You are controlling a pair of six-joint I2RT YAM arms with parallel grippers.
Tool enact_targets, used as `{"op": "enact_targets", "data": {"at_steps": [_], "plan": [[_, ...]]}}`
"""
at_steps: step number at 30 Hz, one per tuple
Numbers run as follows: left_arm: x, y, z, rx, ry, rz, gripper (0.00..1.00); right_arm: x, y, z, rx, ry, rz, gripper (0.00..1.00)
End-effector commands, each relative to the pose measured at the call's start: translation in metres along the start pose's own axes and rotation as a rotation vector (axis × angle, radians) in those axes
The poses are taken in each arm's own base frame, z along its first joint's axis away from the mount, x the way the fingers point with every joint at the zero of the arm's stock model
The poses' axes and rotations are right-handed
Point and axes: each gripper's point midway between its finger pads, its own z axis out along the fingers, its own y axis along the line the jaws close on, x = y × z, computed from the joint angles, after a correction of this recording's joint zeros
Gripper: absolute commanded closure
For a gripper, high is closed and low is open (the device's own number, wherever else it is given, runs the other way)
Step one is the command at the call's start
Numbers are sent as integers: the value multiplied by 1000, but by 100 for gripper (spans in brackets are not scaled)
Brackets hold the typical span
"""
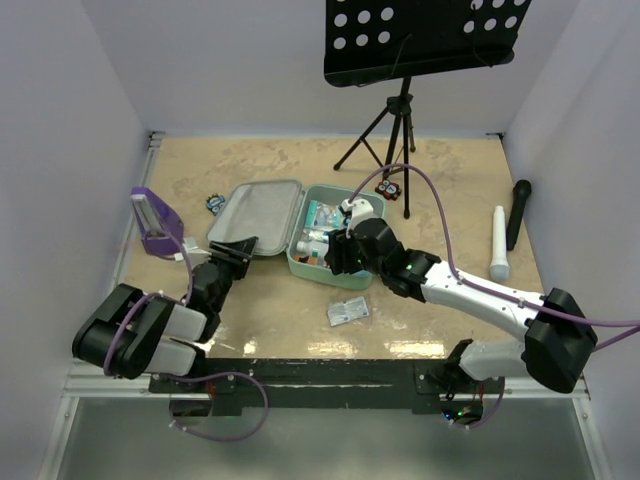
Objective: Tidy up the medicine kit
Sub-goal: Move the medicine box to the center of the board.
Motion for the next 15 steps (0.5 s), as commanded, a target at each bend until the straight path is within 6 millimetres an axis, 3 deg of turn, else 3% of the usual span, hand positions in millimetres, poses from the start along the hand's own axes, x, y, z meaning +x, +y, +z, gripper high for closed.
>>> {"op": "enact_targets", "data": {"at_steps": [1, 8, 15], "plan": [[-2, -17, -16, 119, 7, 86, 57, -15, 5, -3, -8, -37, -18, 44], [-14, -50, -10, 157, -28, 275, 69, -12, 2, -5, 2, -36, -15, 44], [-18, -55, -13, 135, -24, 430, 75, -7, 2, -1, 2, -22, -14, 44]]}}
